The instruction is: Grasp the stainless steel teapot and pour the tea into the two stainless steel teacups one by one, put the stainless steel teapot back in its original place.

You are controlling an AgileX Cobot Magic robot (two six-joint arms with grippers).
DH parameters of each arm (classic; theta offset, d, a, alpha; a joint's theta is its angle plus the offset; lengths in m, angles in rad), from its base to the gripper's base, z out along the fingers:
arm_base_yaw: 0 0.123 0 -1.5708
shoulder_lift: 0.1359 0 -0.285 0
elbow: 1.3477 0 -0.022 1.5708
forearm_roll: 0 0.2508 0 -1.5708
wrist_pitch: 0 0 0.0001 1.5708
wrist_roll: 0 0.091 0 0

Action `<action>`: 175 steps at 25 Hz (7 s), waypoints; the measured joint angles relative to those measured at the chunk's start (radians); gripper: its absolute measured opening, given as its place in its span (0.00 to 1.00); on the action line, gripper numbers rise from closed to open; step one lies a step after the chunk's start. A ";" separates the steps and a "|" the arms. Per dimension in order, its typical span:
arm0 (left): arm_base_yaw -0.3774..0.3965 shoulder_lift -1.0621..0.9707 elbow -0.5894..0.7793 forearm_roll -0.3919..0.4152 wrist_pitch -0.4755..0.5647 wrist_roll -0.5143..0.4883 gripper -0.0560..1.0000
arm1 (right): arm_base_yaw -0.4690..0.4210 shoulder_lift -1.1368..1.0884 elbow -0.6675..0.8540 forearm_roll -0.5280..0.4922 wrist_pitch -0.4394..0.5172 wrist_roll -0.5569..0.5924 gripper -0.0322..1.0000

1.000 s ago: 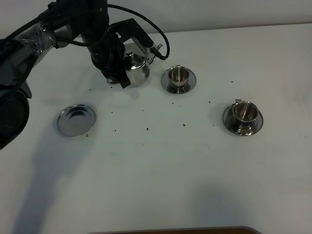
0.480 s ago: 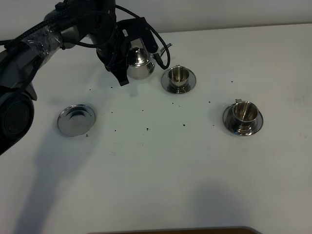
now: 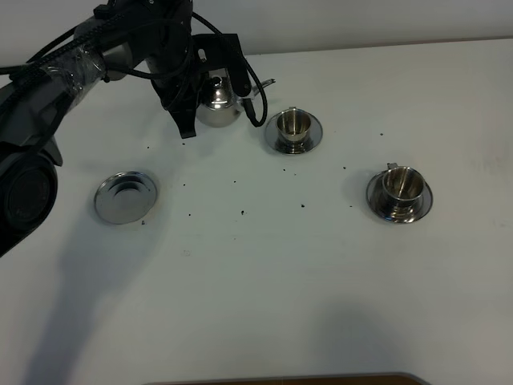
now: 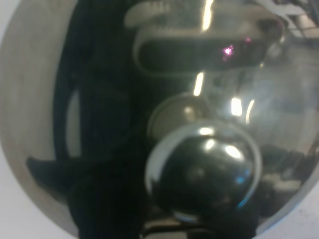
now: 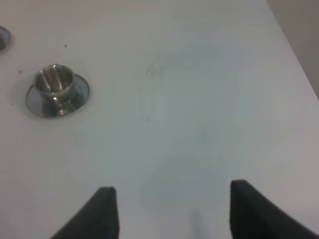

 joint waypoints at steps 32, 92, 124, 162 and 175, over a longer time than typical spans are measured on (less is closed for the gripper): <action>-0.089 0.025 0.000 0.246 -0.090 0.098 0.29 | 0.000 0.000 0.000 0.000 0.000 0.000 0.50; -0.111 0.030 0.008 0.447 -0.282 0.309 0.29 | 0.000 0.000 0.000 0.000 0.000 0.000 0.50; -0.111 0.053 0.008 0.518 -0.375 0.395 0.29 | 0.000 0.000 0.000 0.000 0.000 0.000 0.50; -0.111 0.053 0.008 0.521 -0.426 0.518 0.29 | 0.000 0.000 0.000 0.000 0.000 0.000 0.50; -0.111 0.053 0.008 0.522 -0.433 0.531 0.29 | 0.000 0.000 0.000 0.000 0.000 0.001 0.50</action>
